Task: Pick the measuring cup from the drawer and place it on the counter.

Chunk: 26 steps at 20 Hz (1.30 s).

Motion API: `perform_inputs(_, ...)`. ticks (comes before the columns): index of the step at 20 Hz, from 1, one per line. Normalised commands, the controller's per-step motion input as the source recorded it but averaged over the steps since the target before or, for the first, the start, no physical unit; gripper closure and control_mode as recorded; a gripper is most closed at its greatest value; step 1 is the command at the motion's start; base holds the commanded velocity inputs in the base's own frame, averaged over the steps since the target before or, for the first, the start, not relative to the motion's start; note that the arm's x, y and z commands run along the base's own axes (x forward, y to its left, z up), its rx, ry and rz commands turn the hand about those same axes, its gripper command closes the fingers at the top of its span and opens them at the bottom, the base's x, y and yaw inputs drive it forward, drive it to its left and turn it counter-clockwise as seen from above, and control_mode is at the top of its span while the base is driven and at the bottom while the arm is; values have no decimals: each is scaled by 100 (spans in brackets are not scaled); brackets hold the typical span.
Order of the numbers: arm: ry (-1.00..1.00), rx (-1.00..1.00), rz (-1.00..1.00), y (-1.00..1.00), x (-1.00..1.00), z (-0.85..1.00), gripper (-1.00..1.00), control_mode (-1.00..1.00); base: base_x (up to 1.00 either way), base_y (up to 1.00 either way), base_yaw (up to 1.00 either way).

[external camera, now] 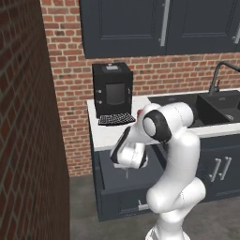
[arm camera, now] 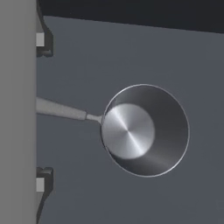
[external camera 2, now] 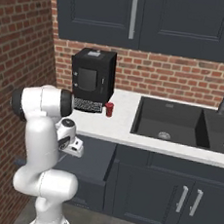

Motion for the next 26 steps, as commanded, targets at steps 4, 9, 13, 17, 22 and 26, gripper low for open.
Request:
perform_inputs(4, 0, 0, 0, 0, 11, -30, -100, -100, 0, 0, 0)
perform_inputs(9, 0, 0, 0, 0, 0, -41, 100, -100, 0, 0, 0)
perform_inputs(13, 0, -1, 0, 0, 0, -40, 100, -100, 0, 0, 0)
perform_inputs(17, 0, 0, 0, 0, -17, -11, 100, -100, 0, 0, 0)
perform_inputs(22, 0, 0, 0, 0, -27, 37, 100, -100, 0, 0, 0)
perform_inputs(26, -1, 0, 0, -1, -13, 93, 100, -100, 0, 0, 0)
